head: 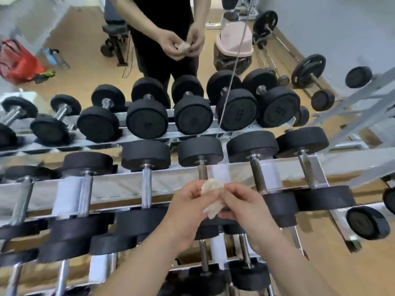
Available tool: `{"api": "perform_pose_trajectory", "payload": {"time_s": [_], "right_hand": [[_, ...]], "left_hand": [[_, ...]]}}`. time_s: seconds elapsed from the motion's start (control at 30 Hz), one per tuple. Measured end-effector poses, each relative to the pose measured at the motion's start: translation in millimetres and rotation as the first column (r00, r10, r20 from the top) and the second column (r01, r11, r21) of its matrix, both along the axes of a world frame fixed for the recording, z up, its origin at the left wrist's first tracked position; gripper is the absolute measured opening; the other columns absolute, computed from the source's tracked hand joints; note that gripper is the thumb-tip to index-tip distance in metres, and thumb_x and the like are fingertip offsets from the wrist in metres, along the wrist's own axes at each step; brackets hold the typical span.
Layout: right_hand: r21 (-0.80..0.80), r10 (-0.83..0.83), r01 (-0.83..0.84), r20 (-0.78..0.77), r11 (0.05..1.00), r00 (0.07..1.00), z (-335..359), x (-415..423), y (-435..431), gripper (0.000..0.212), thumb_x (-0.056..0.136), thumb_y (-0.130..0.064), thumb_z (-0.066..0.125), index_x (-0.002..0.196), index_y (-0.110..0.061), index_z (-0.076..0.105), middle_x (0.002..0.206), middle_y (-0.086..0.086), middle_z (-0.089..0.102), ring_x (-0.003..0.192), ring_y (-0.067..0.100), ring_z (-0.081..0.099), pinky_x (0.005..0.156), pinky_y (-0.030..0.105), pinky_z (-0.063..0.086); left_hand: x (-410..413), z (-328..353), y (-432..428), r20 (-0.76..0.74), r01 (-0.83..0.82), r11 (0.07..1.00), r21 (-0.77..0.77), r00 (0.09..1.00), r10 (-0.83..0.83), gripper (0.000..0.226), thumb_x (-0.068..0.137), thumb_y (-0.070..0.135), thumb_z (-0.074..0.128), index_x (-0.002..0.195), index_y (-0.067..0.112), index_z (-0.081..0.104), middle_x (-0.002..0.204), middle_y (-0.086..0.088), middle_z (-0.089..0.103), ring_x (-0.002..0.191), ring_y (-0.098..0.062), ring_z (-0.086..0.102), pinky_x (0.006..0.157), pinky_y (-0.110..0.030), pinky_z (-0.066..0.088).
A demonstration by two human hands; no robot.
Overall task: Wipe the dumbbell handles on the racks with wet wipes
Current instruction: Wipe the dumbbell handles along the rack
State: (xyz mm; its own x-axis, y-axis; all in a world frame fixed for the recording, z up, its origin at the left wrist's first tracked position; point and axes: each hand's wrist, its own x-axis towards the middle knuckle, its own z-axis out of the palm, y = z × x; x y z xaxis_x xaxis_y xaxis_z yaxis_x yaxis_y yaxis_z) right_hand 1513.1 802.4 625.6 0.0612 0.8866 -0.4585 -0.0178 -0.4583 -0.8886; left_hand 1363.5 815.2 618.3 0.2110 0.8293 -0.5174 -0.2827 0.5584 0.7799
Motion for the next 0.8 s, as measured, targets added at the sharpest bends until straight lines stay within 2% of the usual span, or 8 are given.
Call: {"api": "perform_pose_trajectory", "payload": {"time_s": [0.1,0.2,0.27,0.4,0.53,0.63,0.7,0.8], "right_hand": [[-0.009,-0.037,0.036,-0.024,0.999,0.999,0.8,-18.2,-28.2,0.012,0.099,-0.016,0.066,0.094,-0.014,0.077,0.097,0.017,0.075,0.088,0.032,0.073,0.078,0.046,0.062],[-0.044,-0.041,0.039,-0.048,0.998,0.998,5.5,-30.6,-65.8,0.014,0.100,-0.013,0.062,0.098,-0.008,0.075,0.094,0.015,0.076,0.082,0.025,0.071,0.069,0.034,0.058],[-0.034,-0.029,0.029,-0.011,0.999,1.000,5.2,-37.5,-93.8,0.013,0.098,-0.010,0.061,0.096,-0.006,0.073,0.088,0.013,0.073,0.077,0.022,0.066,0.066,0.035,0.057],[-0.042,0.022,-0.025,-0.080,0.999,0.997,5.4,-62.2,-155.6,0.014,0.098,-0.012,0.059,0.092,-0.010,0.072,0.095,0.009,0.075,0.093,0.024,0.071,0.075,0.042,0.063],[-0.097,0.227,-0.245,-0.168,0.965,0.959,9.1,-94.7,-213.7,0.030,0.096,-0.044,0.065,0.110,-0.020,0.076,0.108,0.005,0.077,0.103,0.025,0.073,0.090,0.051,0.061],[-0.094,0.463,-0.469,-0.073,0.878,0.883,14.3,-133.2,-244.9,0.052,0.076,-0.065,0.077,0.108,-0.024,0.077,0.106,0.006,0.077,0.103,0.029,0.072,0.092,0.052,0.060],[-0.064,0.534,-0.534,-0.022,0.843,0.845,15.2,-167.0,-262.6,0.038,0.084,-0.053,0.078,0.100,-0.018,0.077,0.102,0.013,0.076,0.099,0.034,0.072,0.092,0.053,0.058],[-0.060,0.535,-0.541,-0.096,0.839,0.840,10.3,-227.7,-289.8,0.018,0.095,-0.028,0.072,0.090,-0.011,0.075,0.099,0.021,0.074,0.091,0.035,0.068,0.084,0.048,0.053]], "left_hand": [[-17.6,-5.4,-31.1,-0.015,-0.026,1.000,-0.007,1.000,0.025,0.019,0.097,0.011,0.068,0.114,0.002,0.069,0.106,-0.019,0.074,0.094,-0.029,0.072,0.095,-0.052,0.059],[-31.4,-0.7,-75.7,-0.078,-0.036,0.998,0.044,0.996,0.039,0.016,0.096,0.016,0.069,0.109,0.006,0.072,0.103,-0.016,0.076,0.089,-0.024,0.072,0.082,-0.038,0.060],[-37.3,2.6,-111.7,-0.131,-0.075,0.995,0.071,0.988,0.083,0.011,0.097,0.015,0.068,0.104,0.009,0.073,0.095,-0.014,0.075,0.083,-0.019,0.069,0.077,-0.034,0.058],[-59.0,7.6,-188.6,-0.168,-0.187,0.977,0.100,0.965,0.202,0.010,0.097,0.017,0.066,0.096,0.015,0.076,0.093,-0.010,0.075,0.087,-0.020,0.066,0.084,-0.039,0.054],[-93.3,12.8,-257.4,-0.185,-0.296,0.951,0.090,0.933,0.308,0.019,0.097,0.028,0.067,0.097,0.010,0.074,0.097,-0.011,0.076,0.087,-0.018,0.068,0.077,-0.031,0.054],[-129.3,15.1,-301.3,-0.203,-0.347,0.933,0.093,0.911,0.359,0.043,0.088,0.038,0.070,0.103,-0.002,0.065,0.087,-0.007,0.067,0.084,-0.020,0.064,0.081,-0.037,0.051],[-159.3,12.6,-329.5,-0.234,-0.401,0.908,0.117,0.878,0.418,0.043,0.084,0.039,0.071,0.097,-0.001,0.062,0.082,-0.006,0.064,0.080,-0.020,0.061,0.077,-0.038,0.049],[-216.6,6.4,-373.9,-0.257,-0.509,0.846,0.155,0.807,0.532,0.039,0.088,0.043,0.071,0.097,0.005,0.066,0.084,-0.006,0.070,0.079,-0.025,0.063,0.075,-0.040,0.050]]}}
